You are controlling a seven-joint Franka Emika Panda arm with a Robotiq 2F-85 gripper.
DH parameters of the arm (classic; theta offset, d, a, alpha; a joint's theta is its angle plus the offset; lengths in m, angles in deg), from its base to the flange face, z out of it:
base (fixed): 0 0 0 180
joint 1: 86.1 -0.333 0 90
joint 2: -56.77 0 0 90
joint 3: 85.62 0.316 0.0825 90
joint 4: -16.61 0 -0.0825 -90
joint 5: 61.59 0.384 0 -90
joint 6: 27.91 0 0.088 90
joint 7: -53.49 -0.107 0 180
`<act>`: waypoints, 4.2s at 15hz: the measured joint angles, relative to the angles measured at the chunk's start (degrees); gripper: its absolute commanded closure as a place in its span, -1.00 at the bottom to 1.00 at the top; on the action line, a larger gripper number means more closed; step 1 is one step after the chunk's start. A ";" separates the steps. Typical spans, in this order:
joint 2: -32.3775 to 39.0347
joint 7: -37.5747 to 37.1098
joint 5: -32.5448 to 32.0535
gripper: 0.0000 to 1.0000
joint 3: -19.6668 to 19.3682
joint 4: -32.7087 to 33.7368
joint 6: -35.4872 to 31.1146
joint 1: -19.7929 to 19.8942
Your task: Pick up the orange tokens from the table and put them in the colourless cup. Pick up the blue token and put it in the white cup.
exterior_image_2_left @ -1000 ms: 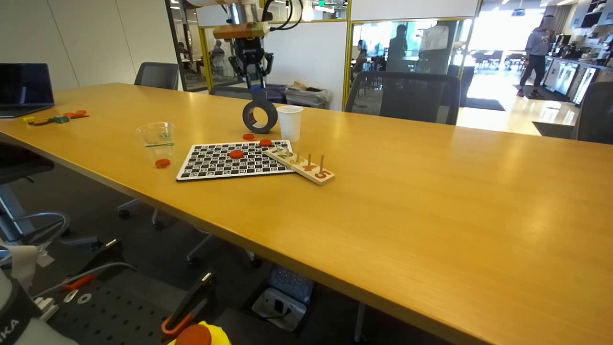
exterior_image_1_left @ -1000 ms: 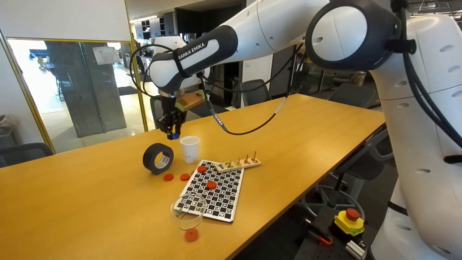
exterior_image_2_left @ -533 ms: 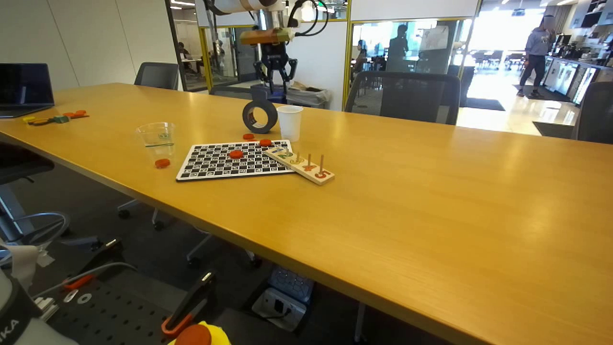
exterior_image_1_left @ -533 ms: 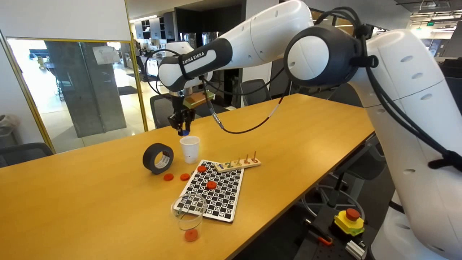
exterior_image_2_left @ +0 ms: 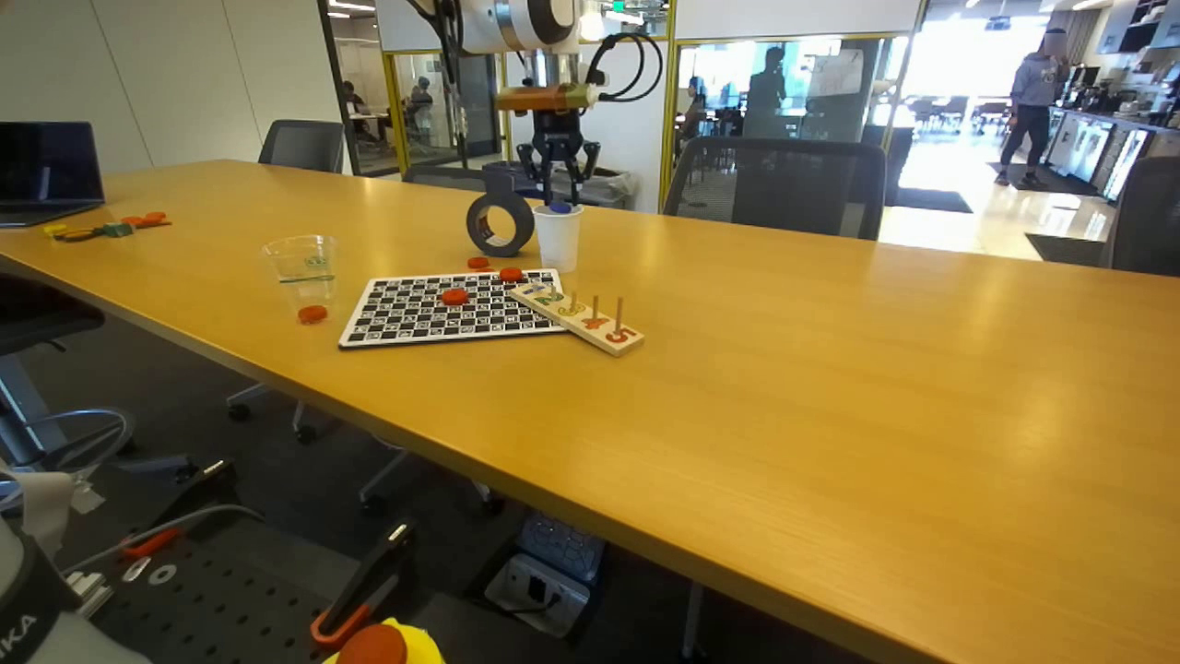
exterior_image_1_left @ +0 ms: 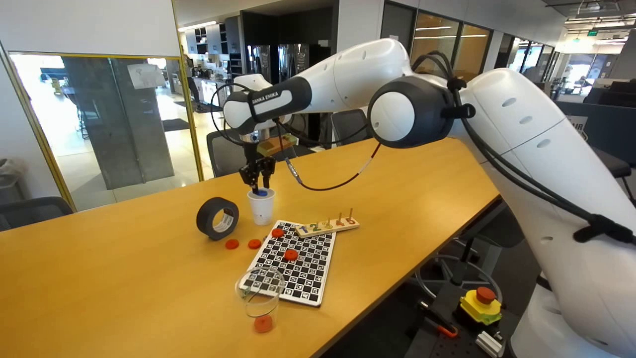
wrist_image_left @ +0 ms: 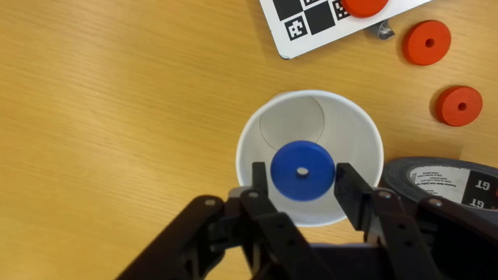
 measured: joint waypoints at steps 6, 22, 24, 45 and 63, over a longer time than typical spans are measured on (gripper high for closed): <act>1.67 0.68 0.19 -1.00 0.52 4.23 1.38 -0.92; 0.06 5.95 0.17 -1.00 6.17 -4.17 -5.62 -7.23; -0.95 5.90 0.16 -1.00 5.94 -5.55 -6.12 -7.23; -7.78 0.70 -2.21 -1.00 3.66 -20.83 -11.77 -8.86; -2.25 -0.86 0.49 -1.00 3.70 -21.54 -17.66 -7.70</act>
